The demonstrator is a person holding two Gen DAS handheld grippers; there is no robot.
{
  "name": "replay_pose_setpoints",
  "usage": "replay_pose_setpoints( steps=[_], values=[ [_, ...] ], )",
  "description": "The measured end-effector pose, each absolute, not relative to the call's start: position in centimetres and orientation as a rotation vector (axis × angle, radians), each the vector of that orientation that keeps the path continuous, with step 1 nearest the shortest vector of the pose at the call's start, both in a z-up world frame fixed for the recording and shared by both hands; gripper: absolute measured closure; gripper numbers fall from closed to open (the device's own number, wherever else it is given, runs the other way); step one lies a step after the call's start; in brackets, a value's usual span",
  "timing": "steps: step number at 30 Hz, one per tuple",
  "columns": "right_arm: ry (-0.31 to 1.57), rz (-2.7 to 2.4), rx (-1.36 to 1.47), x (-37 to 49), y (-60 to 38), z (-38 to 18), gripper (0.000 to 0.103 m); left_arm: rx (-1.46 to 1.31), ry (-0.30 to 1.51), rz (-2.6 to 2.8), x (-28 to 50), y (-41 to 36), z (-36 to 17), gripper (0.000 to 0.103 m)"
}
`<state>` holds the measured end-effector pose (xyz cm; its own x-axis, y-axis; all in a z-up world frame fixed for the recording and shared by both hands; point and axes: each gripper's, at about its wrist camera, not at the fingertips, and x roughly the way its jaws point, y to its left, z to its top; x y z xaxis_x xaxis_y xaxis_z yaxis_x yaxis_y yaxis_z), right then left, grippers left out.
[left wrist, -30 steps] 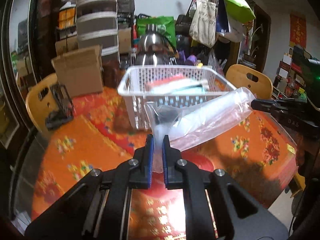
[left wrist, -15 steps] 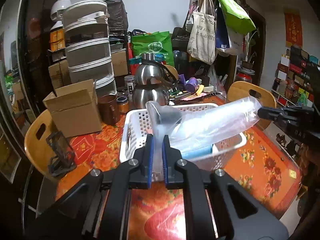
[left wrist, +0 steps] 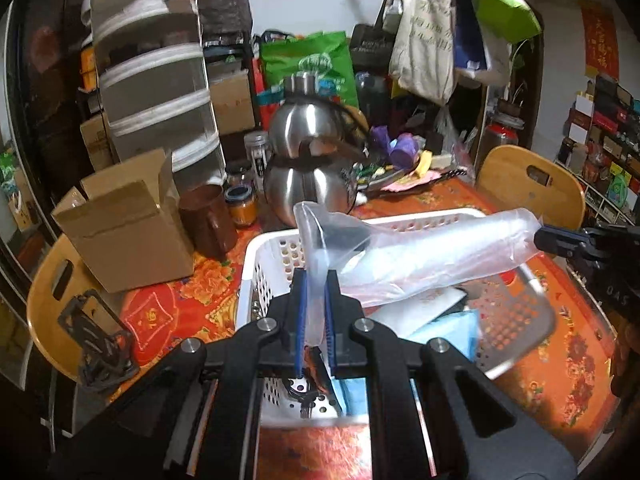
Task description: Organize soft objects
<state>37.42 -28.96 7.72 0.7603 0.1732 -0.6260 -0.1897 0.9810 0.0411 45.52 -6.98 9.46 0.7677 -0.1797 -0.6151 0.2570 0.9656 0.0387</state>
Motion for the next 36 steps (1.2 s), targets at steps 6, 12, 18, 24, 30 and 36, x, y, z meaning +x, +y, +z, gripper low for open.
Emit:
replay_pose_setpoints(
  steps=[6,12,18,24,30,36],
  values=[
    [0.715,0.186,-0.052,39.2,-28.1,4.7,0.102,0.119,0.707,-0.215,48.4,-6.5,5.6,0.093],
    [0.721,0.141,-0.09,39.0,-27.7,3.5,0.026,0.116,0.725,-0.201,49.1,-6.1,2.8,0.025],
    [0.714,0.15,-0.068,38.0,-28.4,3.8,0.013,0.106,0.721,-0.226,47.8,-6.2,3.1,0.01],
    [0.735,0.156,-0.029,37.0,-29.0,3.8,0.012,0.111,0.719,-0.225,45.7,-6.5,3.7,0.0],
    [0.713,0.165,0.006,32.2,-29.6,5.0,0.006,0.116,0.728,-0.204,40.0,-5.6,5.3,0.0],
    [0.678,0.133,0.064,25.4,-29.0,6.8,0.005,0.155,0.72,-0.167,32.0,-4.7,6.6,0.0]
  ],
)
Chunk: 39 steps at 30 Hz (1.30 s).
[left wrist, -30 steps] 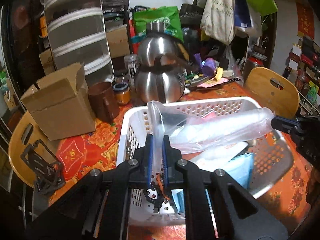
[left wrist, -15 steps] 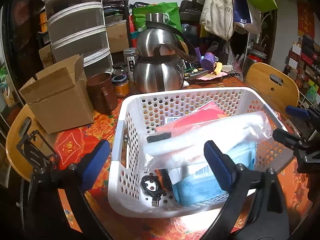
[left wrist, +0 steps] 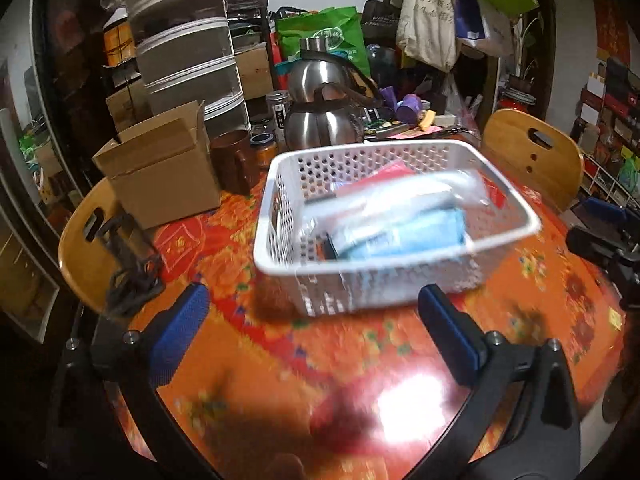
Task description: Organize soft objects
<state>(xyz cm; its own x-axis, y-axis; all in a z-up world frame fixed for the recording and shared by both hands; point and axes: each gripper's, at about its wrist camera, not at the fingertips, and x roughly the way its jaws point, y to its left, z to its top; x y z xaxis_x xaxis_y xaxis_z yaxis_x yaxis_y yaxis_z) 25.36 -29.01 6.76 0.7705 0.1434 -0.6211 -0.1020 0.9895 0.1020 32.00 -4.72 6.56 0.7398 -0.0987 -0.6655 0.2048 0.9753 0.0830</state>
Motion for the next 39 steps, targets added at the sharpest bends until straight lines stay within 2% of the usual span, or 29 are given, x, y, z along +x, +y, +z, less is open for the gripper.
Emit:
replay_pose_setpoints(
  steps=[9,16,29,39],
  values=[
    [0.642,0.049,0.117,16.8,-27.9,7.8,0.005,0.093,0.657,-0.162,19.9,-3.3,7.7,0.0],
    [0.64,0.042,0.087,13.9,-27.0,9.0,0.005,0.041,0.631,-0.178,15.8,-2.2,9.2,0.0],
    [0.68,0.056,0.063,15.9,-25.8,8.4,0.005,0.043,0.658,-0.18,19.6,-3.5,9.0,0.0],
    [0.677,0.051,0.041,15.5,-25.2,8.2,0.004,0.035,0.657,-0.184,19.6,-3.4,8.8,0.0]
  ],
)
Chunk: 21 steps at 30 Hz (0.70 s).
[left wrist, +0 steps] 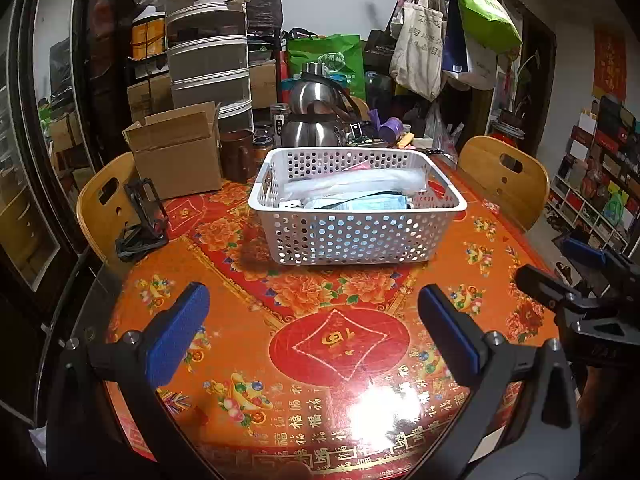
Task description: Organize soft objects
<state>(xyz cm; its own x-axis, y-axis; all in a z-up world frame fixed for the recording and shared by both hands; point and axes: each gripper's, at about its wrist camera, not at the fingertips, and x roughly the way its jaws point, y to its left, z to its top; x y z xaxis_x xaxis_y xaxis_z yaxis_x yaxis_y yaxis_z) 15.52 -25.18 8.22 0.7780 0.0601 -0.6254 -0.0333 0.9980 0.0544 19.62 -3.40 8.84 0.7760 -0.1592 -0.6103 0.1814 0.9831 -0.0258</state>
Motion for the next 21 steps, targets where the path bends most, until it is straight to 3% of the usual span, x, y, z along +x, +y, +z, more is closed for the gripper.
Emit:
replay_pose_setpoints(
  steps=[21],
  values=[
    [0.686,0.041,0.041,15.39,-25.13,8.19,0.004,0.044,0.656,-0.19,18.71,-3.59,8.62,0.0]
  ],
)
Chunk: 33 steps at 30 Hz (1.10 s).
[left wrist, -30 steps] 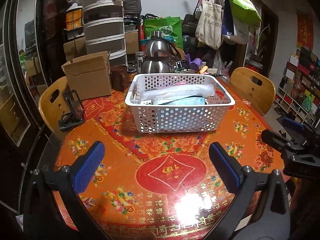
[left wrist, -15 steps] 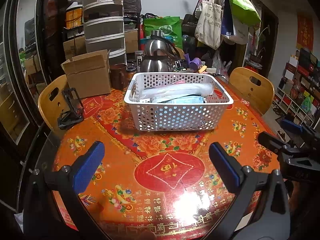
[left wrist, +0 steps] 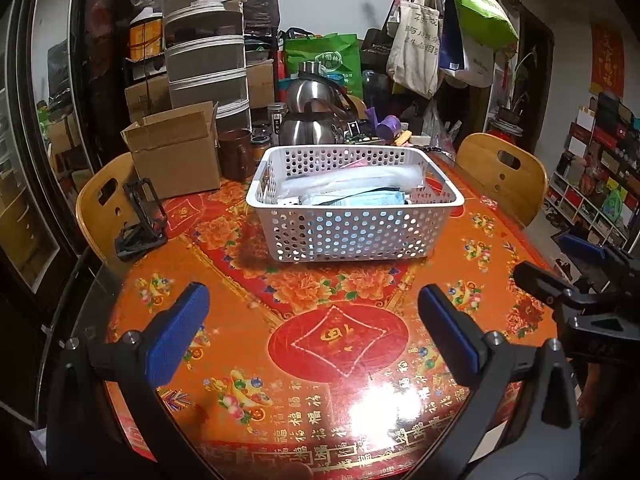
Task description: Organize soft objects
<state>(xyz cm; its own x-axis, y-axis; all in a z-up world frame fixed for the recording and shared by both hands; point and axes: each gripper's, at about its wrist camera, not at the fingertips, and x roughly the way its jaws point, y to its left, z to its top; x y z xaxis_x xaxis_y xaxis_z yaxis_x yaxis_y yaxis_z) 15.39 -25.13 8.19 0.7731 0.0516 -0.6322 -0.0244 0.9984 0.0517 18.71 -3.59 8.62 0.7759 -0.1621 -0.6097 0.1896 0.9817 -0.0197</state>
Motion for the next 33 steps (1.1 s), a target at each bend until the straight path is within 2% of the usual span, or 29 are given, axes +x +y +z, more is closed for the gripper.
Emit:
replay_pose_setpoints(
  steps=[33],
  values=[
    [0.686,0.039,0.043,15.09,-25.38,8.41,0.004,0.042,0.679,-0.204,18.81,-3.65,8.17,0.0]
  ],
)
